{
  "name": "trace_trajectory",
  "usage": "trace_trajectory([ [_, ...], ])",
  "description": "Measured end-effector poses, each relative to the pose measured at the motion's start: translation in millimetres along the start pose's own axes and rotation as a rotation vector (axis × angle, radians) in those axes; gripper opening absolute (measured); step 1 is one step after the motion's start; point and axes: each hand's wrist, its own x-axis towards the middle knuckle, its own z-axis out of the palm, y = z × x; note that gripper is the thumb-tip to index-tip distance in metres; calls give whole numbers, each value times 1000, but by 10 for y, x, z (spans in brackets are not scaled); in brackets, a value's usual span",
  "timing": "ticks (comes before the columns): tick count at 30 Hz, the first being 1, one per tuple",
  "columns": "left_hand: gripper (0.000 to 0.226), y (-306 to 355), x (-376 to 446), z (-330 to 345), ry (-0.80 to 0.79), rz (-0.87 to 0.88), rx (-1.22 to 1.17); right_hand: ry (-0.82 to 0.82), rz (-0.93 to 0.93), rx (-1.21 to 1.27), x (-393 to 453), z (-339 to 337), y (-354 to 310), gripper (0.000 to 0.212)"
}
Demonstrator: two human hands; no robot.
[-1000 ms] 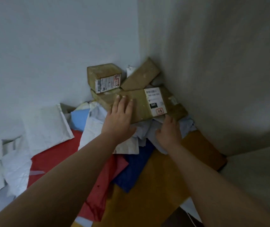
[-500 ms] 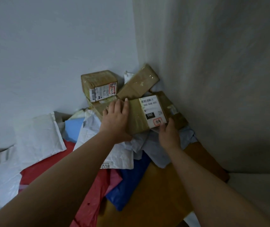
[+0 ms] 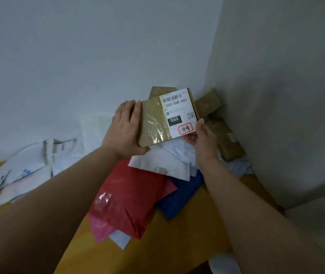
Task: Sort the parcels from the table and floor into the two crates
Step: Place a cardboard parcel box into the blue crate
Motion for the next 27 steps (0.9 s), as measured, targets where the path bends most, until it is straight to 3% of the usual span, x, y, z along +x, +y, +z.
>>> trace_trajectory([
  [4,137,-344,-674,-330,-28,-130,-12,-55,-31,15,-517,456,42,30],
  [8,88,-758,-1373,-661,-67,-334,-281,-150,-54,-124,-1065,877,217,35],
  [11,71,-1026,-1947,-842,-121,-443,-513,-196,-39,-132,-1456,1256,357,34],
  [15,44,-1353,-2648,-1015,7,-555,-615,-252,-1,-128,-1920,1809,467,36],
  [18,44,-1461,-2949,-1122,127,-650,-628,-372,83,-77,-2141,2098,514,34],
  [22,49,-1566,-3311,-1206,343,-804,-682,-665,148,-237,-2498,2437,652,32],
  [25,57,-1611,-3514,-1239,398,-896,-673,-880,142,-273,-2688,2653,789,60],
  [27,59,-1639,-3645,-1248,426,-935,-662,-942,136,-264,-2760,2778,853,64],
])
